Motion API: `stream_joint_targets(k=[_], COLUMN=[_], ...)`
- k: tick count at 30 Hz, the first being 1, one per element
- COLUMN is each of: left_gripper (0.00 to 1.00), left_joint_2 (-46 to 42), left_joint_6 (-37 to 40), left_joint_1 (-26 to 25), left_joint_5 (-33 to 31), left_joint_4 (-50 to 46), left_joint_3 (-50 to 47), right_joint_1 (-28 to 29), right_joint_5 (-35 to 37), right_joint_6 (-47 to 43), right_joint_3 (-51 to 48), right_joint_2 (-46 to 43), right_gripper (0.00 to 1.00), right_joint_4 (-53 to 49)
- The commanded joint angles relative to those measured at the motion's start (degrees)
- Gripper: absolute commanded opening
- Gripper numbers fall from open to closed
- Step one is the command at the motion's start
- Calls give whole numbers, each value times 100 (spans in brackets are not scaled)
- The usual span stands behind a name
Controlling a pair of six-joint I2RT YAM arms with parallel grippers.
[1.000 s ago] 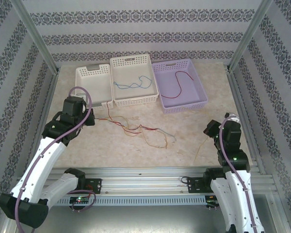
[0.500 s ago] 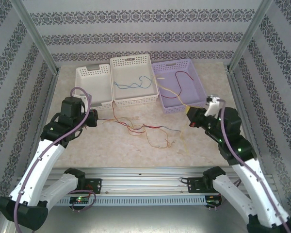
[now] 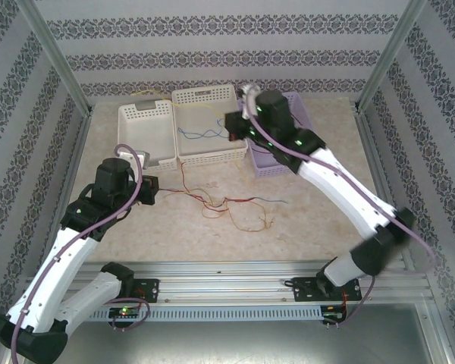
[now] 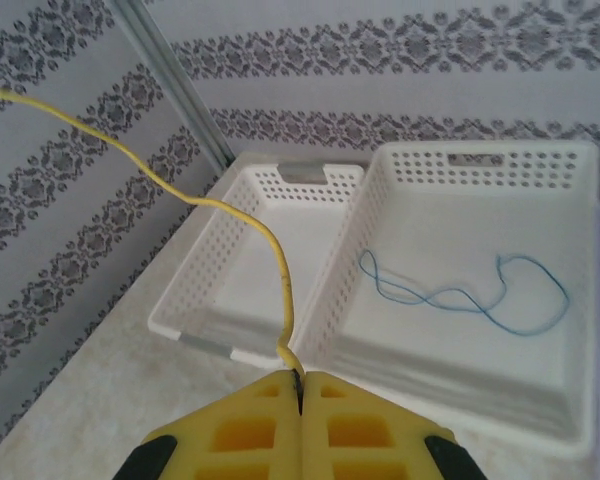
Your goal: Untangle the cables
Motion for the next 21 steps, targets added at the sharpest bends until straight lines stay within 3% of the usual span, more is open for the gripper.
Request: stream_joint_targets(k=[1,5,10,12,16,21], left_gripper=[0,0,0,0,0,0], left_joint_2=[-106,-120,-115,-105,-106,-106], left_joint_6=[128,165,165,165,173,173], left_joint_1=[-61,-58,-67,-66,-62,-62], left_joint_5=[-65,-114,-75,-70,-66,-45], left_joint_4=[252,272,303,301,308,314], left_joint_3=[-47,-65,-97,-99,-94,-99], right_joint_1=[165,294,338,333,372,454], right_joint_5=[280,358,253,133,-288,-563], right_joint_6=[-199,-198,35,210,539,590], right_joint_3=[1398,3602,7053,7299,6224,6777], right_joint_2=[1141,2790,4970,5348,5311,6016], right_gripper=[0,0,0,0,0,0], right_joint_4=[-719,-1551,-2497,-2262,-1167,-1334])
